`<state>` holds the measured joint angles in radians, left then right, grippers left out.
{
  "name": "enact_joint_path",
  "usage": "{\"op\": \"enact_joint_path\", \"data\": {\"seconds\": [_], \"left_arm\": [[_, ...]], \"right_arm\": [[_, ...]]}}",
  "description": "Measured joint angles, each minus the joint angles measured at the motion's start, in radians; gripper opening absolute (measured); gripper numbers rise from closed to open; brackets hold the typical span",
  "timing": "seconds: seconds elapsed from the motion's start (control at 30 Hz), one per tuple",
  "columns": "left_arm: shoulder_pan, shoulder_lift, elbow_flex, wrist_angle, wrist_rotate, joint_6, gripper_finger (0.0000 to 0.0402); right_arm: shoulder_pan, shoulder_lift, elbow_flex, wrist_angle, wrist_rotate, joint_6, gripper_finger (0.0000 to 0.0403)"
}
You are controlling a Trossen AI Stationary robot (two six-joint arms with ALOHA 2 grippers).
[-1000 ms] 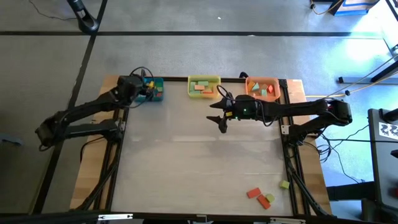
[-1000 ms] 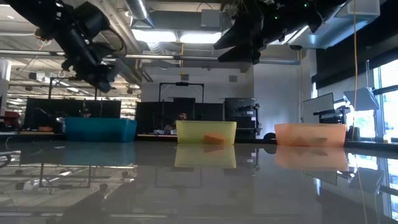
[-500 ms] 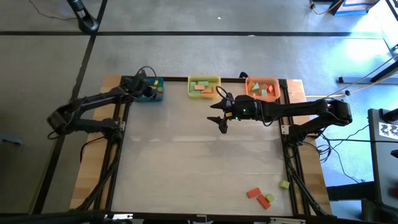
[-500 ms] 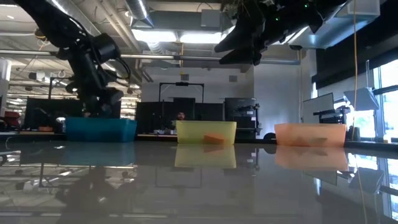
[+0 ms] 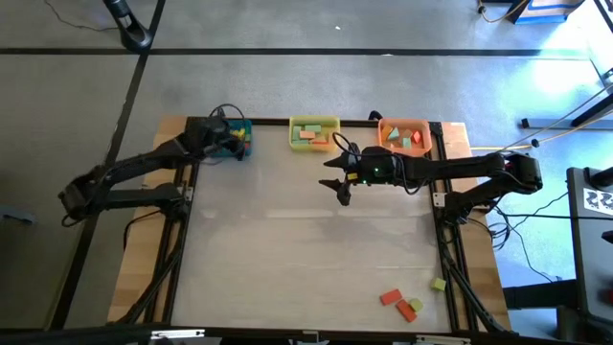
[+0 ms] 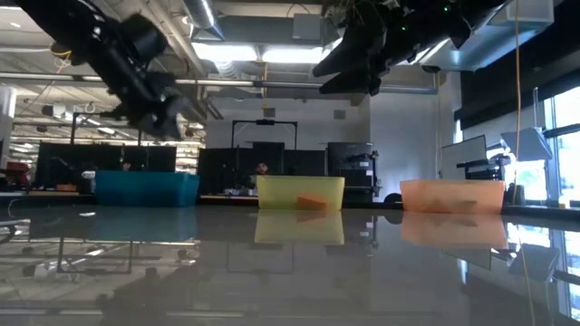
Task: Sort blocks by size
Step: Put the light green square block into the blue bin
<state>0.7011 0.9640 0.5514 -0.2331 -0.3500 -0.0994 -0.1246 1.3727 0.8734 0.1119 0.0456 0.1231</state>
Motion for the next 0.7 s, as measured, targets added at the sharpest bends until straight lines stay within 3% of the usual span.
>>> {"op": "enact_joint_path", "data": {"seconds": [0.2,0.4,0.7], "left_arm": [[-0.209,-0.046,-0.001,0.1,0.17,0.035,0.0234],[-0.417,-0.04,-0.005,0.161,0.173,0.027,0.0235],[-0.589,-0.005,-0.005,0.171,0.162,-0.043,0.0235]], "right_arm": [[0.024,-0.018,0.0,-0.078,-0.012,0.006,0.0287],[0.16,-0.092,0.0,-0.286,0.064,0.001,0.0287],[0.357,-0.153,0.0,-0.522,0.201,0.122,0.0287]]}}
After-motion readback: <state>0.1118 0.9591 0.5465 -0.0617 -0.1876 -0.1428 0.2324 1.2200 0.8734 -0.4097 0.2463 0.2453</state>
